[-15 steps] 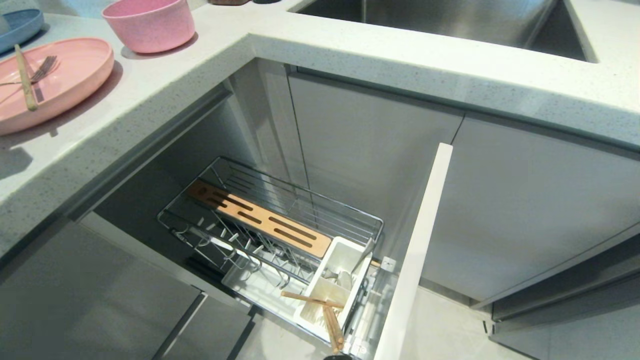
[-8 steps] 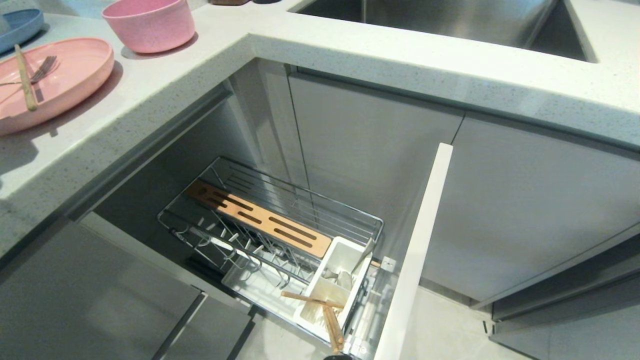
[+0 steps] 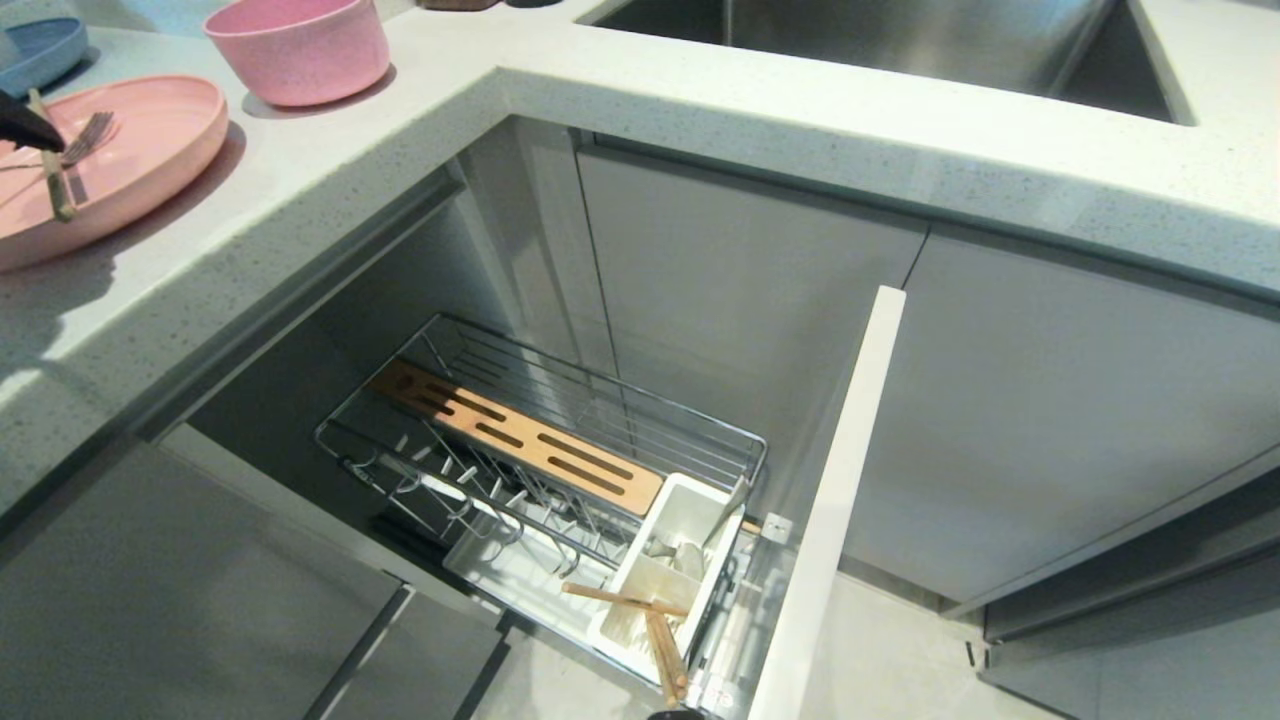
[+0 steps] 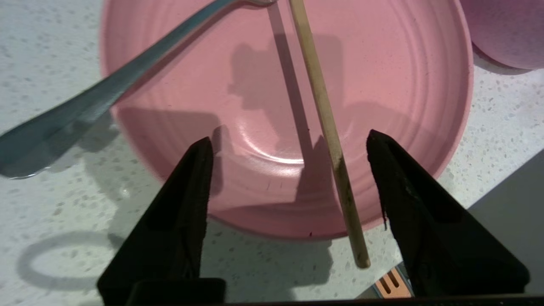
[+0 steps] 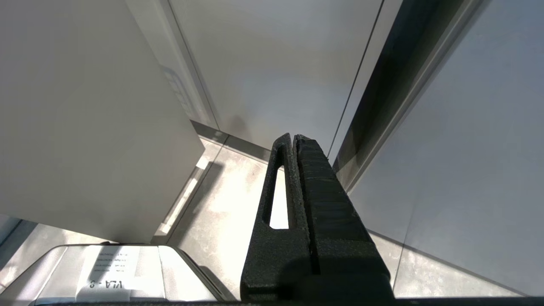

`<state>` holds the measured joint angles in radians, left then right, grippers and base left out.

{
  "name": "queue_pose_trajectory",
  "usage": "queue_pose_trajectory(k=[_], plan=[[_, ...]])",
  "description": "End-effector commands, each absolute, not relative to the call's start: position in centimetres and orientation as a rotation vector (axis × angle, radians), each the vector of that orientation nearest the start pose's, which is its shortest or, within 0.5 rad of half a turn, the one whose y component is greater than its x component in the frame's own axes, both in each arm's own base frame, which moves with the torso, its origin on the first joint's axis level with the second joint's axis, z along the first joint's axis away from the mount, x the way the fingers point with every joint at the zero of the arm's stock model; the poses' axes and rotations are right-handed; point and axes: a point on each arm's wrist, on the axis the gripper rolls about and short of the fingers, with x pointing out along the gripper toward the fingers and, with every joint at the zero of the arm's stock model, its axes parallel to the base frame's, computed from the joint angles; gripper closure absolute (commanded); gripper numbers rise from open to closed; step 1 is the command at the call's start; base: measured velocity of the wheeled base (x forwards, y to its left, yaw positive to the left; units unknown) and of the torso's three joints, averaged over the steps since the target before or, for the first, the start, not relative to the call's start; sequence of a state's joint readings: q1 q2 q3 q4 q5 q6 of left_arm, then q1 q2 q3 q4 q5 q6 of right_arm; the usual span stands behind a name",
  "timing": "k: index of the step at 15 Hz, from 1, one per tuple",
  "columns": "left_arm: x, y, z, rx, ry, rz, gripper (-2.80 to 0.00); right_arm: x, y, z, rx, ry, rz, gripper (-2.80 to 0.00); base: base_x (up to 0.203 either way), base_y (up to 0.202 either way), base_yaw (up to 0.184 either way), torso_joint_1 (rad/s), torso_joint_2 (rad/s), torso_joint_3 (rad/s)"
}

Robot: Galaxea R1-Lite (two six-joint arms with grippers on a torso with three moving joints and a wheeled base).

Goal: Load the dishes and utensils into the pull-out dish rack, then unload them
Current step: Pick up the fork and place it in the cupboard

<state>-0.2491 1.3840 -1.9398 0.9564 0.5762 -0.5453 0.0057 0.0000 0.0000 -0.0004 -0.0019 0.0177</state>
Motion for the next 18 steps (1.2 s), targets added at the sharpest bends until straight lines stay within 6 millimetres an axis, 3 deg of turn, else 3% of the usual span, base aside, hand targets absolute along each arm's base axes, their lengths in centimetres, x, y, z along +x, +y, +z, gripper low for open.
queue_pose_trajectory(k=[1, 6, 12, 13, 18], plan=[[15.8, -2.8, 40.7, -0.361, 0.301, 0.423, -2.8, -2.3, 0.0, 7.5, 0.018, 0.0, 0.005, 0.0, 0.0, 0.0, 0.0, 0.0, 0.0, 0.0], [17.0, -3.1, 40.3, -0.367, 0.313, 0.43, -2.8, -2.3, 0.0, 7.5, 0.017, 0.0, 0.005, 0.0, 0.0, 0.0, 0.0, 0.0, 0.0, 0.0], [17.0, -3.1, 40.3, -0.369, 0.312, 0.43, -2.8, -2.3, 0.0, 7.5, 0.018, 0.0, 0.005, 0.0, 0.0, 0.0, 0.0, 0.0, 0.0, 0.0], [17.0, -3.1, 40.3, -0.369, 0.312, 0.43, 0.0, -2.3, 0.0, 7.5, 0.018, 0.001, 0.004, 0.0, 0.0, 0.0, 0.0, 0.0, 0.0, 0.0], [17.0, -3.1, 40.3, -0.369, 0.31, 0.429, 0.0, -2.3, 0.0, 7.5, 0.018, 0.0, 0.005, 0.0, 0.0, 0.0, 0.0, 0.0, 0.0, 0.0]])
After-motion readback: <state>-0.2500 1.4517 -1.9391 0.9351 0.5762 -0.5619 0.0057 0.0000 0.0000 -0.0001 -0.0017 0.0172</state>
